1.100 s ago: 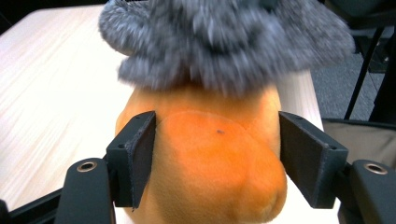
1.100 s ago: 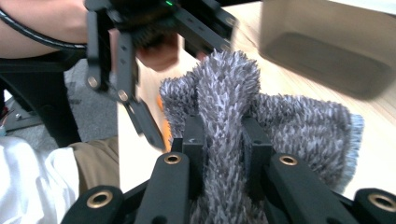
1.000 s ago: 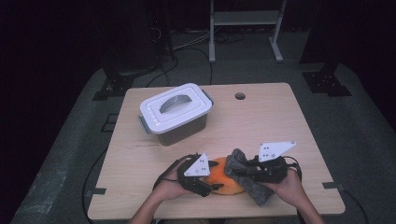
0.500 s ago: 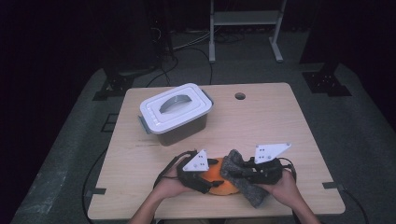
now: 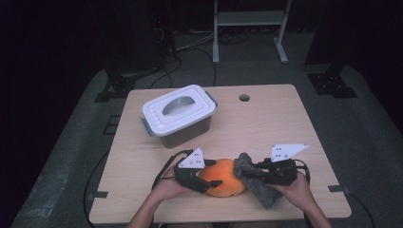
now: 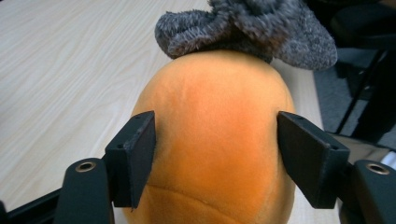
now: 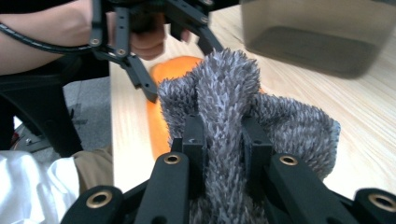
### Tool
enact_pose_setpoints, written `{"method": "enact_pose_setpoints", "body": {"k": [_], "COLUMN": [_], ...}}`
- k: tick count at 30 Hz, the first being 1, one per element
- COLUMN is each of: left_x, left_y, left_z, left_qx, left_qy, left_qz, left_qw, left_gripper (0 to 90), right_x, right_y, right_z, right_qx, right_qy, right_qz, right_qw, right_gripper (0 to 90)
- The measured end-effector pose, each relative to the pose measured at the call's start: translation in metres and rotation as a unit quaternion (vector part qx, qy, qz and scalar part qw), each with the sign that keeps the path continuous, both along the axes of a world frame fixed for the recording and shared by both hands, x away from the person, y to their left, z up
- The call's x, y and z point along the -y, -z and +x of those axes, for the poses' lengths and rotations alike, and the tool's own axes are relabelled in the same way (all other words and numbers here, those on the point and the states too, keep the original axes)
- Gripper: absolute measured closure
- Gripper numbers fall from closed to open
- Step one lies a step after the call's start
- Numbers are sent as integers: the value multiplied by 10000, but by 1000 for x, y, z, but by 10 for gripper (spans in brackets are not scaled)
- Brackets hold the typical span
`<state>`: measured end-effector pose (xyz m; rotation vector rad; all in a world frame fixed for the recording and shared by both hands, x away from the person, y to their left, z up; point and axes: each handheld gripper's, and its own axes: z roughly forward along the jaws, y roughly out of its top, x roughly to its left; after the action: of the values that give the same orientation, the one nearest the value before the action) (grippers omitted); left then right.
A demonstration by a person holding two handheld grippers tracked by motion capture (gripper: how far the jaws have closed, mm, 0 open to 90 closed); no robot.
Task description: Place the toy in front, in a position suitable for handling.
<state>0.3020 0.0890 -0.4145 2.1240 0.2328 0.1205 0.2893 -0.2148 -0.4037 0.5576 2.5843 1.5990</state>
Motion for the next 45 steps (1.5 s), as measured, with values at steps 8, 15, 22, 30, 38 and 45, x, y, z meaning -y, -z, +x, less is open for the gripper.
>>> {"method": "enact_pose_setpoints", "body": {"k": [8, 15, 22, 30, 38, 45], "left_x": [17, 23, 26, 23, 23, 22], "left_y": [-1, -4, 3, 5, 2, -9], "left_z": [-4, -11, -10, -14, -13, -9], "left_qx": [274, 1124, 811, 654, 492, 200], "left_qy": [-68, -692, -512, -363, -249, -142], "left_qz": [414, 85, 212, 250, 214, 142], "left_qw": [9987, 9912, 9952, 9969, 9983, 9996], "left_gripper": [127, 388, 307, 293, 230, 99], "right_x": [-17, -7, -12, 7, -2, -18], "right_y": [5, -7, 3, 17, 7, 19], "right_z": [-2, 3, 8, 10, 7, -3], "right_qx": [31, 226, 106, -263, -183, -288], "right_qy": [-160, 300, 235, 306, 162, -409], "right_qz": [-222, -39, -121, -226, 47, -359], "right_qw": [9996, 9993, 9996, 9989, 9997, 9981], "right_gripper": [750, 751, 751, 750, 749, 749]}}
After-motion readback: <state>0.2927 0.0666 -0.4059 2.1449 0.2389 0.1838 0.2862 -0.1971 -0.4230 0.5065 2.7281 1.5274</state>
